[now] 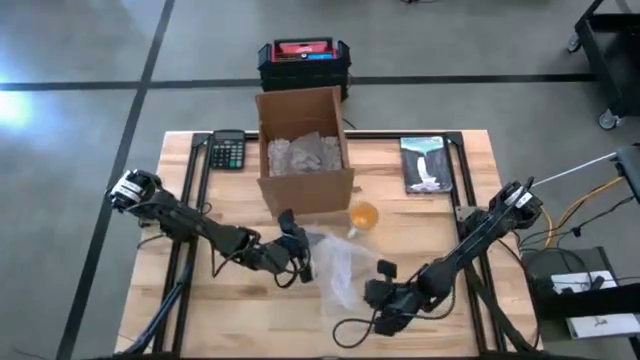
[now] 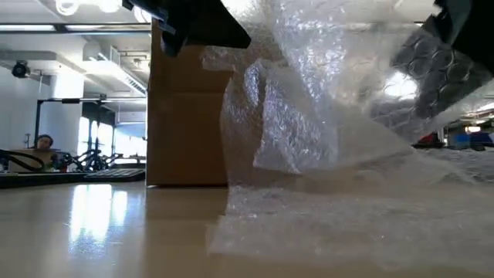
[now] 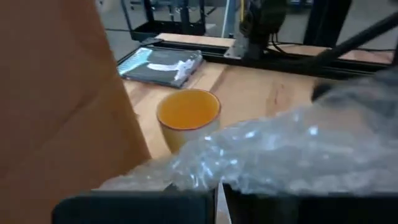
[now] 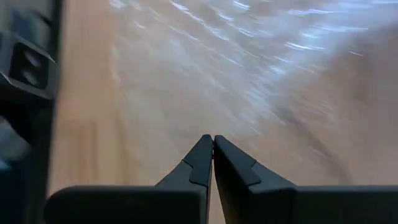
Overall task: Wrap mug
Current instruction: Prepare the transparent bubble wrap
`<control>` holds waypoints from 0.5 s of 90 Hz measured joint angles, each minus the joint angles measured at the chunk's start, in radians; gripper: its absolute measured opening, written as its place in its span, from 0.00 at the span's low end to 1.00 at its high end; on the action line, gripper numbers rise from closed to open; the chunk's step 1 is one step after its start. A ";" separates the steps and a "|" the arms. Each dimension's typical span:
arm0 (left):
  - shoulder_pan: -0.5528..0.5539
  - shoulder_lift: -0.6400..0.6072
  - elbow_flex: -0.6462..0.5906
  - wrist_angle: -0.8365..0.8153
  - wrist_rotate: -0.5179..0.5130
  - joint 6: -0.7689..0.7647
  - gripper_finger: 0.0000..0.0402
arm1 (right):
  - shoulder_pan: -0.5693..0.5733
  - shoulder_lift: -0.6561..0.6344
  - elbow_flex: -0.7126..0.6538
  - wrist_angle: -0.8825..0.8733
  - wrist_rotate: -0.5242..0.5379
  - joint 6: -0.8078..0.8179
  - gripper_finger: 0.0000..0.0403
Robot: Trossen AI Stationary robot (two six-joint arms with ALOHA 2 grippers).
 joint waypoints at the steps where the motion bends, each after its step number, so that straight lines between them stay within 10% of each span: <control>1: 0.000 -0.001 0.000 -0.004 -0.001 0.000 0.00 | 0.000 0.006 -0.008 0.013 -0.001 0.000 0.00; 24: -0.016 -0.058 0.000 -0.277 -0.020 -0.171 0.00 | 0.035 0.132 -0.002 0.078 -0.157 0.010 0.00; 45: -0.076 -0.157 -0.002 -0.446 -0.089 -0.329 0.00 | 0.054 0.114 0.122 -0.224 -0.228 -0.125 0.00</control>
